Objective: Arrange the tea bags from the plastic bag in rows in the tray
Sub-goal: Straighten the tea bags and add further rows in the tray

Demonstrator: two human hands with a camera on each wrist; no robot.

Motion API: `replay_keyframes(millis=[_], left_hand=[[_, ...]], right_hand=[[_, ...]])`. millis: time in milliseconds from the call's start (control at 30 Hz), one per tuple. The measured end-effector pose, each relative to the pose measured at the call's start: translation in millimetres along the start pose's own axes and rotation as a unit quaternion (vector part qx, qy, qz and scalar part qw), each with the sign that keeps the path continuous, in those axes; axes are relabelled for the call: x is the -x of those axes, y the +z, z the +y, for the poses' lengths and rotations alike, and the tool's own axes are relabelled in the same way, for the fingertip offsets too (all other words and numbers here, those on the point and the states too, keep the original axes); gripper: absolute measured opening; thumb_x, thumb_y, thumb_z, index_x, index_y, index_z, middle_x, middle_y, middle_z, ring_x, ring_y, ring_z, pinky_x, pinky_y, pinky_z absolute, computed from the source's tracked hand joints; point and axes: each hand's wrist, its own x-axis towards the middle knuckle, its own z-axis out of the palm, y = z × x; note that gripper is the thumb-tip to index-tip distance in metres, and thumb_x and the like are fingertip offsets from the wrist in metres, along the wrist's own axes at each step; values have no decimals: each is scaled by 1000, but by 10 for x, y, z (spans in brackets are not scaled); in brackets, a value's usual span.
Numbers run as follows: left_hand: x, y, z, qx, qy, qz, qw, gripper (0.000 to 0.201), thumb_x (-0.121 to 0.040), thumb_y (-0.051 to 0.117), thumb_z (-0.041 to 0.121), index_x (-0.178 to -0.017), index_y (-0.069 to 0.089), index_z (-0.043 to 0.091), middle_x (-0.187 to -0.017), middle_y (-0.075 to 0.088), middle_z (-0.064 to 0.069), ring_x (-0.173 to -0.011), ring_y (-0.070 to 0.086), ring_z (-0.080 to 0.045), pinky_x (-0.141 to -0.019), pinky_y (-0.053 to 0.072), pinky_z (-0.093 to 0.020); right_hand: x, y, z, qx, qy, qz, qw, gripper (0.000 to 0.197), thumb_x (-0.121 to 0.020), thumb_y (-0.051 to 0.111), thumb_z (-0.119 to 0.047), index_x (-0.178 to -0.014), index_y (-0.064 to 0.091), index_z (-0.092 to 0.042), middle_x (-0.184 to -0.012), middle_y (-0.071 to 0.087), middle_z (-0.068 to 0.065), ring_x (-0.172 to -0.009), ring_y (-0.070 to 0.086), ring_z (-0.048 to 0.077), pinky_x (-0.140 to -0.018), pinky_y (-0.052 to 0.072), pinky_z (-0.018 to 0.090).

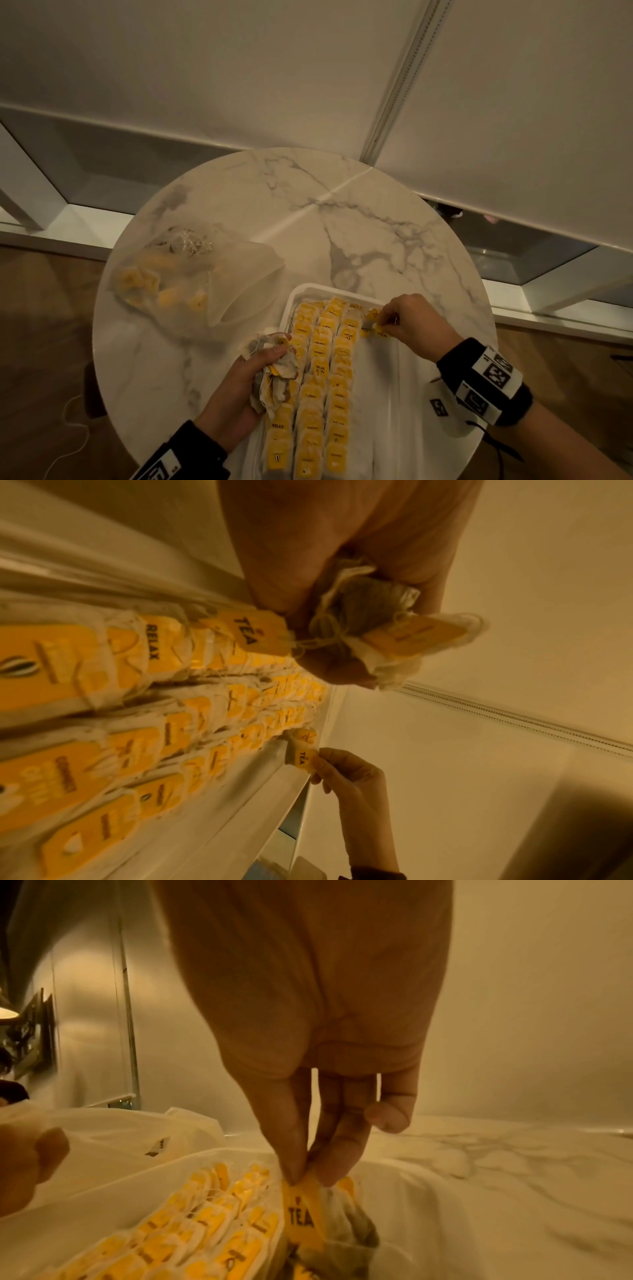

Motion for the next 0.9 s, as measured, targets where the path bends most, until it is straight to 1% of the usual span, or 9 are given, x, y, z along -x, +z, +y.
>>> replay_keyframes(millis=[100, 167, 200, 267, 367, 500, 633, 833, 900], left_hand=[[-2, -17, -2, -13, -6, -2, 1000, 29, -75, 69, 18, -101, 68, 7, -78, 64, -15, -54, 60, -22, -48, 52, -28], [-19, -51, -4, -25, -7, -17, 1000, 48, -56, 92, 29, -96, 74, 10, -81, 65, -15, -61, 60, -24, -53, 53, -31], [-27, -62, -7, -28, -6, -22, 999, 57, -43, 98, 33, -93, 77, 13, -83, 66, -15, -63, 61, -25, -54, 53, -32], [-42, -78, -14, -26, -4, -25, 999, 63, -34, 100, 36, -90, 78, 15, -83, 65, -16, -63, 60, -25, -54, 53, -32], [-41, -77, -14, -16, -3, -29, 999, 64, -34, 100, 35, -89, 77, 14, -81, 62, -18, -57, 59, -25, -50, 53, -30], [-41, -76, -18, -15, 1, -35, 999, 67, -31, 100, 36, -89, 77, 13, -81, 64, -16, -60, 60, -25, -54, 54, -32], [-55, -89, -26, -15, 5, -37, 999, 68, -32, 100, 37, -91, 77, 13, -81, 62, -17, -59, 58, -25, -56, 54, -32], [-80, -105, -49, 6, 2, -29, 1000, 66, -32, 101, 35, -90, 77, 14, -78, 59, -16, -55, 58, -23, -49, 53, -29], [-80, -106, -49, 6, 1, -32, 999, 65, -33, 101, 34, -90, 77, 14, -78, 59, -16, -54, 58, -23, -47, 52, -29]], right_hand=[[-19, 14, 15, 4, -1, -2, 1000, 14, -86, 67, -10, -91, 78, -16, -78, 60, -12, -66, 51, 2, -60, 39, 9], [-23, -8, 17, 10, 3, 4, 1000, 16, -86, 66, -8, -92, 78, -17, -74, 56, -16, -66, 51, 2, -59, 37, 10], [-20, -18, 15, 0, 3, -1, 1000, 15, -85, 67, -8, -91, 78, -16, -71, 56, -19, -64, 53, 1, -59, 38, 10], [-9, -22, 4, -25, 2, -17, 1000, 13, -83, 69, -6, -87, 79, -14, -68, 59, -19, -63, 57, -1, -61, 42, 10], [2, -10, -10, 4, 9, -11, 1000, 13, -84, 69, -9, -89, 79, -16, -78, 68, -7, -69, 59, 5, -68, 51, 22], [-2, -48, -29, -89, 12, -42, 995, 7, -82, 74, -6, -85, 79, -11, -55, 61, -20, -51, 57, -5, -53, 44, 10], [-25, -66, -46, -77, 7, -32, 996, 8, -84, 72, -6, -87, 78, -11, -65, 61, -18, -53, 56, -11, -53, 42, 7], [-112, -26, 6, -45, 40, -84, 995, 9, -83, 69, -2, -86, 76, -5, -73, 69, 2, -54, 58, 6, -53, 48, 13], [-153, -16, 9, -50, 43, -79, 995, 10, -82, 69, 0, -81, 75, -7, -70, 68, 1, -54, 59, 8, -54, 50, 15]])
